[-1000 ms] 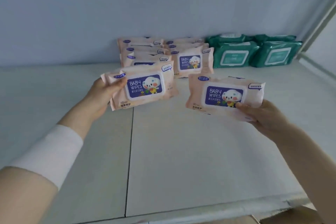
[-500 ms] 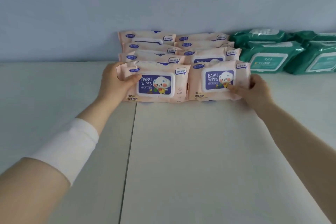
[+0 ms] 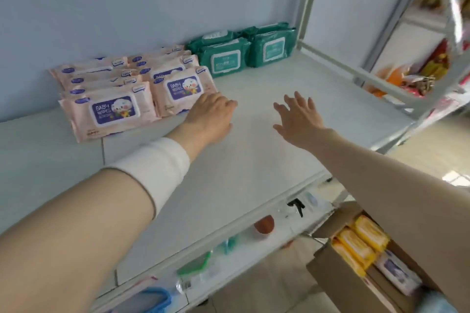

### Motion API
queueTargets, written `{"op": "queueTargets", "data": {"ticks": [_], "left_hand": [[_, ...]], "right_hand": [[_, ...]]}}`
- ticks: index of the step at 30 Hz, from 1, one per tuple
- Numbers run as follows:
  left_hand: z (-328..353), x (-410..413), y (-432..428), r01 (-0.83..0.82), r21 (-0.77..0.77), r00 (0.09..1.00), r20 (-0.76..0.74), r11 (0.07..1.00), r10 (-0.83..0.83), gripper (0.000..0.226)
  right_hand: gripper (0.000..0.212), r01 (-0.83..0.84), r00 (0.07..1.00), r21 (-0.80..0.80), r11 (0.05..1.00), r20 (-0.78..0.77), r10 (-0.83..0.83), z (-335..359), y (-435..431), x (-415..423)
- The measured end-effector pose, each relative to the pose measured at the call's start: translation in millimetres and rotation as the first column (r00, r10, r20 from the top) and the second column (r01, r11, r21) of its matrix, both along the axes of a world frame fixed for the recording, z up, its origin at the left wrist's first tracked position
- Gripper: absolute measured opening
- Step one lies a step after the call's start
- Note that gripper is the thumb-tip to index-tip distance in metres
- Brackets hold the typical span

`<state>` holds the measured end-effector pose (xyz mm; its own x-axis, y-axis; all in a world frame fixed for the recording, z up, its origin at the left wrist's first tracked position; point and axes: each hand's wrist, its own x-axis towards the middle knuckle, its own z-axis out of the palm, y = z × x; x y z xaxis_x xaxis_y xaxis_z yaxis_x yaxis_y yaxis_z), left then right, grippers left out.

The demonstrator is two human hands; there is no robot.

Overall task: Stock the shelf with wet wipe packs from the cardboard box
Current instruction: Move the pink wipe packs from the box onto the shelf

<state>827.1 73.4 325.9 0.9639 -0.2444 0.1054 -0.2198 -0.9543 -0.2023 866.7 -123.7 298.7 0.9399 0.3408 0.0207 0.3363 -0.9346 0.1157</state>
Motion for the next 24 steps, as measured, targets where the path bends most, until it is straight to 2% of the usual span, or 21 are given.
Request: {"op": "queueTargets", "data": {"ticks": [5,11,15,18,24], "left_hand": [[10,6,-174,0.223,0.124,0.975,-0.004,0.967,-0.224,0.044],[-31,-10,-387,0.473,0.065,0.879,-0.099,0.879,-0.466,0.040],[-93,-27,-495,0.580,0.005,0.788,-0.256,0.814,-0.560,0.044],[-151,-34,-548,0.630,-0.002,0.710,-0.403,0.777,-0.577,0.046],[-274,-42,-602,0.572,-0.132,0.555,-0.664,0.810,-0.501,0.047]], "right_hand": [[0.060,0.146,0.988,-0.063,0.987,-0.044,-0.149,11,-152,-39],[0.055,0.384,0.917,-0.079,0.920,-0.085,-0.391,-16,-364,-108],[0.055,0.563,0.791,-0.145,0.814,-0.190,-0.581,-69,-476,-152],[0.054,0.644,0.680,-0.186,0.742,-0.306,-0.666,-125,-523,-176],[0.053,0.719,0.479,-0.166,0.675,-0.586,-0.653,-254,-546,-227]]}}
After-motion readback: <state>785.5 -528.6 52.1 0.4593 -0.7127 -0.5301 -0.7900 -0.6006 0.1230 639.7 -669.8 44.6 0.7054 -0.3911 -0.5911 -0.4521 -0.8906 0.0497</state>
